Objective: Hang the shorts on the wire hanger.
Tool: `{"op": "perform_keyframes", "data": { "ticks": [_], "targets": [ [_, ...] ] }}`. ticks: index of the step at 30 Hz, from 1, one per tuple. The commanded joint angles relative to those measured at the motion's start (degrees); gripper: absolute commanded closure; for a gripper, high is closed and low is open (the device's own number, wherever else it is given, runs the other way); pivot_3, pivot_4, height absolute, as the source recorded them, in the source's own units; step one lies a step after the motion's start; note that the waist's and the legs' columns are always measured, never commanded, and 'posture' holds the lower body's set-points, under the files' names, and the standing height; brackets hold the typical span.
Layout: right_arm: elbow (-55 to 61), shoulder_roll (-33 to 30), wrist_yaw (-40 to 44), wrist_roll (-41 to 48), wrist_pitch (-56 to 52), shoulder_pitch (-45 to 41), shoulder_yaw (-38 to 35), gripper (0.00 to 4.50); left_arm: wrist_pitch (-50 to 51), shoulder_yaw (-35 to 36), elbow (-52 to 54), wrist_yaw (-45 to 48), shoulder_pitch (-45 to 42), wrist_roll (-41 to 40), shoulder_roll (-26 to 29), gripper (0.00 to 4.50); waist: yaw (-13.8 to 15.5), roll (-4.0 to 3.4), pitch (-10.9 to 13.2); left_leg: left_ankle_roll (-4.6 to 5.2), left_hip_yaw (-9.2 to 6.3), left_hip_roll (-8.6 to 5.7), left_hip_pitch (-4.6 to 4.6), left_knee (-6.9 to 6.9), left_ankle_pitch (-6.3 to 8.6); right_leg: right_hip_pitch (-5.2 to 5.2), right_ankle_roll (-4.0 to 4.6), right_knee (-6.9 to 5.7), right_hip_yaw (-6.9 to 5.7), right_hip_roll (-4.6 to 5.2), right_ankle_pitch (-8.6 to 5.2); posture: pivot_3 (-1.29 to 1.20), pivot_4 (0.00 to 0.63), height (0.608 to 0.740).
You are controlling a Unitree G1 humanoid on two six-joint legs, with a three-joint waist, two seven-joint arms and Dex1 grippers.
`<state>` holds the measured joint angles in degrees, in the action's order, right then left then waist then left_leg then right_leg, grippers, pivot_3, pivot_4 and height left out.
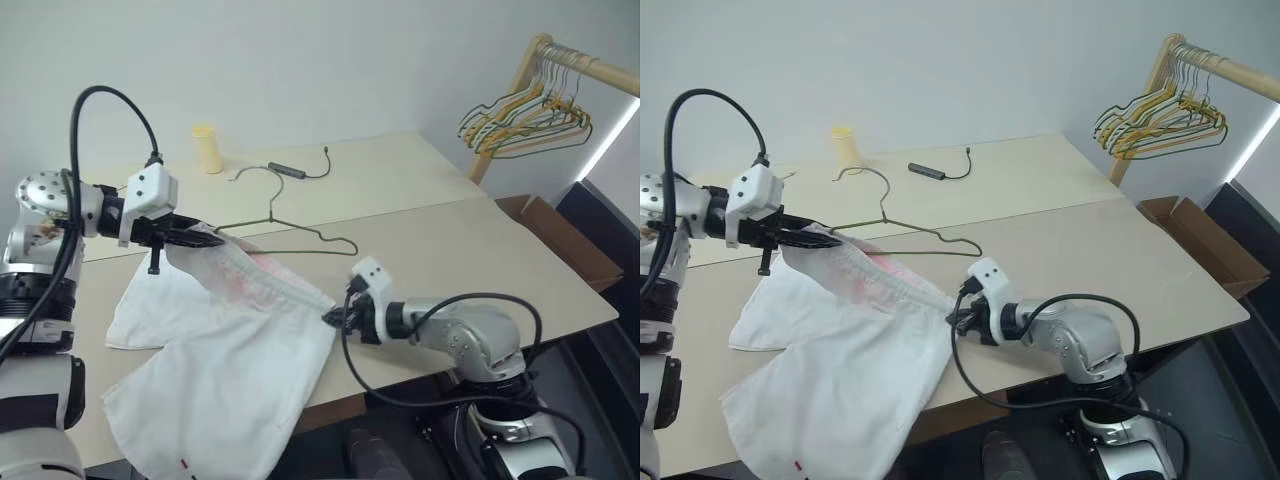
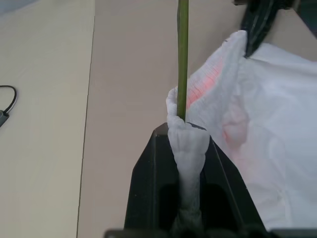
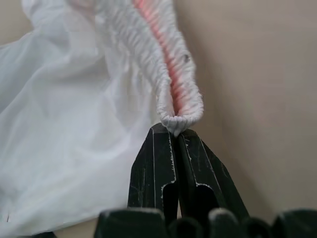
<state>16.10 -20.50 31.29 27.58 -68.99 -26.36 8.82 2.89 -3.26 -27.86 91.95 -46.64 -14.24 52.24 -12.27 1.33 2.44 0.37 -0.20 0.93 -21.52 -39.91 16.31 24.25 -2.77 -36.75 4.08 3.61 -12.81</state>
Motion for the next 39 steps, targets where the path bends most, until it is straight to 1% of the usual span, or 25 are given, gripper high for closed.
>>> {"op": "perform_keyframes", "data": {
  "ticks": [1,5,9,16,23,31,34,39],
  "targets": [
    [-3.99,-3.93,2.52,-1.83,6.4,-1.96,-2.11,4.49,0.89,2.18,2.45,0.55,0.11,-3.29,3.14,4.44,-0.09,0.0,0.0,0.0,0.0,0.0,0.01,0.01,0.0,-0.01,0.0,0.01,0.0,0.0,0.0,-0.18,0.0,0.74],
    [-8.8,-8.25,6.6,-3.15,12.32,-3.77,-1.16,4.49,1.17,1.88,3.29,0.55,1.06,-4.91,4.35,4.44,-0.4,0.0,0.0,0.0,0.01,0.0,0.03,0.01,0.0,-0.02,0.0,0.01,0.02,0.0,0.0,-0.17,0.0,0.74],
    [-13.25,-11.1,9.76,-4.75,17.48,-5.62,-0.74,4.49,0.43,1.65,2.53,0.55,1.7,-3.64,4.83,4.44,-0.62,0.0,0.0,0.0,0.03,0.0,0.05,0.0,0.0,-0.04,0.0,0.01,0.04,0.0,0.0,-0.16,0.0,0.74],
    [-17.37,-12.92,11.46,-6.07,20.27,-7.35,-0.44,4.49,-0.5,1.56,2.14,0.55,2.49,-2.6,5.14,4.44,-0.74,0.0,0.0,0.0,0.03,0.0,0.06,0.01,0.0,-0.04,0.0,0.0,0.05,0.0,0.0,-0.16,0.0,0.74],
    [-19.21,-14.26,11.19,-8.21,22.89,-7.92,-0.11,4.49,-1.73,1.24,0.78,-0.18,2.54,0.11,4.9,4.44,-0.75,0.0,0.0,0.0,0.03,0.01,0.06,0.01,0.0,-0.04,0.01,-0.01,0.05,0.0,0.0,-0.16,0.0,0.74],
    [-15.55,-18.58,14.37,-11.57,28.88,-8.24,3.04,4.49,-5.0,-0.75,-0.47,-3.53,2.12,4.4,4.35,4.44,-0.68,0.0,0.0,0.0,0.03,0.0,0.06,0.01,0.0,-0.03,0.0,-0.01,0.04,0.02,0.0,-0.17,0.0,0.74],
    [-10.75,-20.87,17.05,-15.37,32.93,-10.01,7.37,4.49,-6.83,-2.4,-1.41,-5.48,1.51,6.9,3.55,4.44,-0.69,-0.01,0.01,0.0,0.04,-0.01,0.06,0.01,0.0,-0.03,0.0,-0.01,0.05,0.02,0.0,-0.17,0.0,0.74],
    [-8.03,-21.97,19.52,-20.8,38.32,-15.77,11.09,4.49,-7.17,-3.0,-0.74,-7.81,0.87,7.39,0.99,4.44,-0.83,-0.01,0.01,0.0,0.06,-0.01,0.07,0.0,0.0,-0.02,-0.01,-0.02,0.07,0.02,0.0,-0.17,0.0,0.74]
  ]
}}
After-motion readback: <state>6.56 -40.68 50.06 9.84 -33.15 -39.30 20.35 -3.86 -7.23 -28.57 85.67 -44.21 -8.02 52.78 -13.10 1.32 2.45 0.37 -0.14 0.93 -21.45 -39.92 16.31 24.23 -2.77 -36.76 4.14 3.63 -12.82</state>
